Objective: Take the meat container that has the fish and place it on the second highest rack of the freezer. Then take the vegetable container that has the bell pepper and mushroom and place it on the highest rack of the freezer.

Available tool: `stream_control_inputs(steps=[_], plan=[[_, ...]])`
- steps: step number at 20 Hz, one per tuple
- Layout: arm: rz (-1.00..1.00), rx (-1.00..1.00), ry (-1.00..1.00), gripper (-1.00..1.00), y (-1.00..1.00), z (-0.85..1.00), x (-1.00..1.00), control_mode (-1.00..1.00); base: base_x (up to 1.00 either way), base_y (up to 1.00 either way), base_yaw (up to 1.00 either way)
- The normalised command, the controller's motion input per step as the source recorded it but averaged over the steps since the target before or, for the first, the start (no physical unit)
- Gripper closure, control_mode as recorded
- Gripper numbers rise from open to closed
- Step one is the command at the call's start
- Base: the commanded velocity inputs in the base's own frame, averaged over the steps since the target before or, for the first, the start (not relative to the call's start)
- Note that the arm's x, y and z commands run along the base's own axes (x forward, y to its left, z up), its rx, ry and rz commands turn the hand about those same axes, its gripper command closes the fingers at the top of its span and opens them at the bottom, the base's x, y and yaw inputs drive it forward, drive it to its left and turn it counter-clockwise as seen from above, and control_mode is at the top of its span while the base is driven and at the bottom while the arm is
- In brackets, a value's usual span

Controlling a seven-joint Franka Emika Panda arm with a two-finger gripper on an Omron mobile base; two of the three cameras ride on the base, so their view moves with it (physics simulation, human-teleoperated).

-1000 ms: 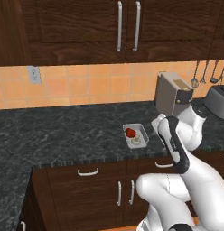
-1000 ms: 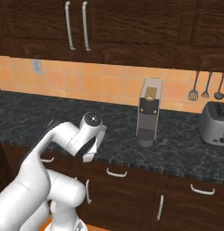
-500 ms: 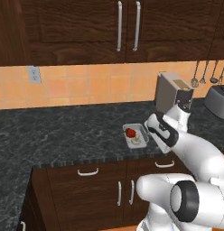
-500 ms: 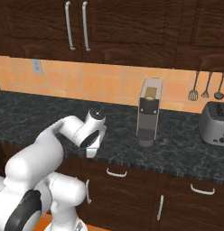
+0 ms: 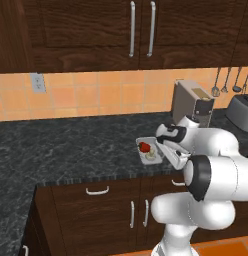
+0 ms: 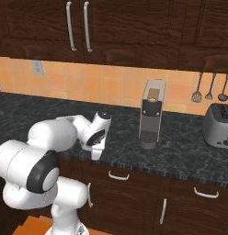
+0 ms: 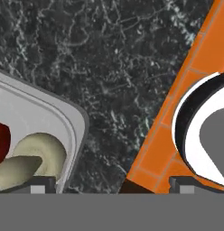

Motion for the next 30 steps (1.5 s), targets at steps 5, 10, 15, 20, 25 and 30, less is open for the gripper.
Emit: stream_control_inputs(steps=[5, 10, 15, 20, 25, 30], plan=[[0.00, 0.00, 0.12, -1.00, -0.01, -0.37, 0.26, -1.00, 0.00, 0.00, 0.00], [0.00, 0.00, 0.11, -1.00, 0.00, -0.23, 0.38, -1.00, 0.00, 0.00, 0.00], [0.00, 0.00, 0.09, -1.00, 0.00, -0.32, 0.32, -1.00, 0.00, 0.00, 0.00], [0.00, 0.00, 0.09, -1.00, 0.00, -0.51, 0.11, -1.00, 0.00, 0.00, 0.00], [0.00, -0.01, 0.00, 1.00, 0.37, -0.88, -0.22, -1.00, 0.00, 0.00, 0.00], [0.00, -0.04, -0.05, 1.00, 0.73, -0.33, -0.03, -1.00, 0.00, 0.00, 0.00]])
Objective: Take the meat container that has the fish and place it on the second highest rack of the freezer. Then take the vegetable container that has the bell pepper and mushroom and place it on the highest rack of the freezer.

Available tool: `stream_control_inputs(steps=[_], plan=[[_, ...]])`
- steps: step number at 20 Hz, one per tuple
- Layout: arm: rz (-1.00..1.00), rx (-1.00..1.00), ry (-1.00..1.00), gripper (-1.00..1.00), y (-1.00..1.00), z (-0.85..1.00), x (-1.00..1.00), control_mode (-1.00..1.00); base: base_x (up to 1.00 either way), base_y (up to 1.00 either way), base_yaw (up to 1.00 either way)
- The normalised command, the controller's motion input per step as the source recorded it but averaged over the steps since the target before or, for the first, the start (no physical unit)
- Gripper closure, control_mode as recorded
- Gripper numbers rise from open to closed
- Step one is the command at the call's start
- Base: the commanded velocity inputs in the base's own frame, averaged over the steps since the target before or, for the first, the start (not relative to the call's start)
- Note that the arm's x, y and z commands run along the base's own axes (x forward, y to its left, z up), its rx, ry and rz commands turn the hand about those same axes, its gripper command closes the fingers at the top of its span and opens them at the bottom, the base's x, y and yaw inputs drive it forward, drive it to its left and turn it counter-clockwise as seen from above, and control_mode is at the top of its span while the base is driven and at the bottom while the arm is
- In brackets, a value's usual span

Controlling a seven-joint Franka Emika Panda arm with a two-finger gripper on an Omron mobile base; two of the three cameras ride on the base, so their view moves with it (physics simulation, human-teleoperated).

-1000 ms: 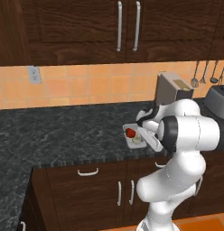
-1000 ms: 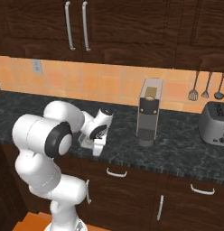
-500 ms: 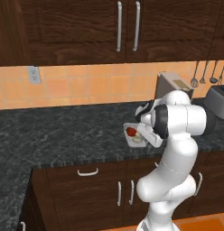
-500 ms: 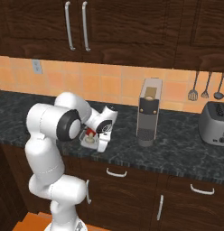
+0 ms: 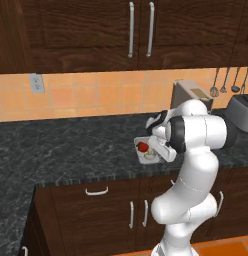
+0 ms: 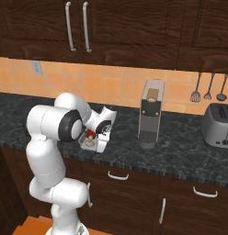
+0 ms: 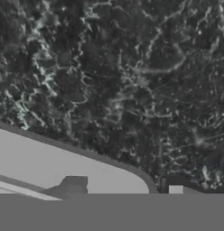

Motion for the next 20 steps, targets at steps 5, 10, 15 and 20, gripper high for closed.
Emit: stream_control_inputs(steps=[5, 10, 15, 20], plan=[[0.00, -0.02, -0.18, 1.00, 0.39, -0.03, -0.40, -1.00, 0.00, 0.00, 0.00], [0.00, 0.00, -0.14, 1.00, 0.07, 0.09, -0.51, -1.00, 0.00, 0.00, 0.00], [0.05, -0.02, -0.18, 1.00, 0.00, 0.44, -0.52, -1.00, 0.00, 0.00, 0.00], [0.10, -0.09, -0.10, 1.00, 0.00, 0.85, -0.71, -1.00, 0.00, 0.00, 0.00]])
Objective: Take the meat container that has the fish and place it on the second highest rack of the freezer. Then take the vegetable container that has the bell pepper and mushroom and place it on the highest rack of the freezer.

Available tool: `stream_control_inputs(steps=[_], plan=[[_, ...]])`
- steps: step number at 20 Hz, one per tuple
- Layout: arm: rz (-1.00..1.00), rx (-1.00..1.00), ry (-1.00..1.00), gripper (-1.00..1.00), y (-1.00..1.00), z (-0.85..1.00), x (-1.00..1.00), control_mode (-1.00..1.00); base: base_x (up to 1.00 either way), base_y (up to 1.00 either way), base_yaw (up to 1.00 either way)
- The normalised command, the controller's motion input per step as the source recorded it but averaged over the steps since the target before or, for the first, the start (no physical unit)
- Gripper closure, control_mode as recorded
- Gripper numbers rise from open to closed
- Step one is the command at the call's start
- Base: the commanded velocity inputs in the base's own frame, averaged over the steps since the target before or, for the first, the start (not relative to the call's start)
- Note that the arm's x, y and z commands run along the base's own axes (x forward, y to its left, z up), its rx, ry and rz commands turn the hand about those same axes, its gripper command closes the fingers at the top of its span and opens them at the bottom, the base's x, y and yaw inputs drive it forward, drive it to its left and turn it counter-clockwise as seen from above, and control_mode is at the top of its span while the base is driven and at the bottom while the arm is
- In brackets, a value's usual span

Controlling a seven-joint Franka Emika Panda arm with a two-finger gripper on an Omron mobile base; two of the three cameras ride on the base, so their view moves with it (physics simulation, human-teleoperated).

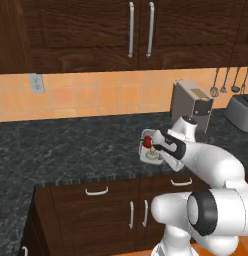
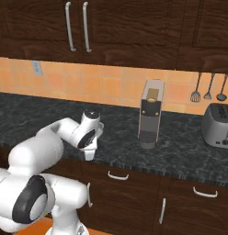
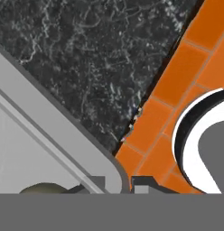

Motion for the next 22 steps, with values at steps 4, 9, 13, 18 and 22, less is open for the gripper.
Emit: stream_control_inputs(steps=[4, 9, 13, 18, 22], plan=[[0.05, -0.04, -0.06, 1.00, 0.02, 1.00, -0.90, -1.00, 0.00, 0.00, 0.00], [0.04, -0.01, -0.05, 1.00, 0.02, 0.94, -0.94, -1.00, 0.00, 0.00, 0.00], [0.01, 0.00, -0.08, 1.00, 0.00, 0.94, -1.00, -1.00, 0.00, 0.00, 0.00], [0.00, -0.01, -0.08, 1.00, 0.00, 0.95, -0.83, -1.00, 0.00, 0.00, 0.00], [0.00, -0.03, -0.04, 1.00, 0.06, 0.42, -0.36, -1.00, 0.00, 0.00, 0.00]])
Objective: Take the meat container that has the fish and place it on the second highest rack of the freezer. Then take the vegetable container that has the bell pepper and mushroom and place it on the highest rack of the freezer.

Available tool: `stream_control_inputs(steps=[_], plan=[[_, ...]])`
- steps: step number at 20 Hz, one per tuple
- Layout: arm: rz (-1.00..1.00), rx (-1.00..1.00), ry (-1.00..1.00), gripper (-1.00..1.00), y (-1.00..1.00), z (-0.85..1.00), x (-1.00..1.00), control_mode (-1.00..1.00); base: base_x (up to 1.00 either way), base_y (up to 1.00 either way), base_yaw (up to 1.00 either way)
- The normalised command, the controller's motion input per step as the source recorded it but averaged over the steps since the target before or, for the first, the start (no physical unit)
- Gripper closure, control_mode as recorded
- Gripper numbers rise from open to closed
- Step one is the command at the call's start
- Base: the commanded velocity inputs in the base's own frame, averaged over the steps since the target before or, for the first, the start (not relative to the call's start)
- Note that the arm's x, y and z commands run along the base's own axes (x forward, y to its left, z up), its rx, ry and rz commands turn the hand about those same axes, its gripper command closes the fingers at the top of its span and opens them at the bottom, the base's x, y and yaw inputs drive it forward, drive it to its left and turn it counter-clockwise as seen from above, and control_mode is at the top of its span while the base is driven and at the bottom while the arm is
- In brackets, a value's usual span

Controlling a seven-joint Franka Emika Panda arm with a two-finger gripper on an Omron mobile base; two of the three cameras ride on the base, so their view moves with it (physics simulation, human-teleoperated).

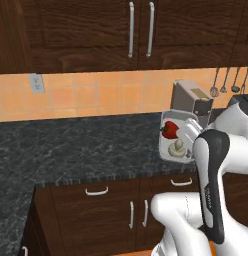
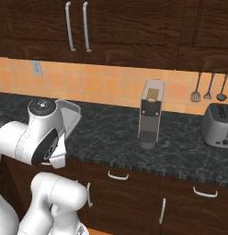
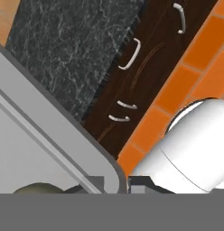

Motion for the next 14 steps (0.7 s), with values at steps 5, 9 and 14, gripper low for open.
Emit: stream_control_inputs(steps=[5, 9, 14], plan=[[-0.01, -0.01, 0.01, 1.00, 0.06, -0.01, -0.05, -1.00, 0.00, 0.00, 0.00], [-0.07, 0.00, 0.00, 1.00, 0.00, 0.00, -0.14, 1.00, -0.58, -0.01, -0.38], [0.00, 0.00, 0.00, 1.00, 0.00, 0.00, 0.00, 1.00, -0.68, -0.02, -0.76]])
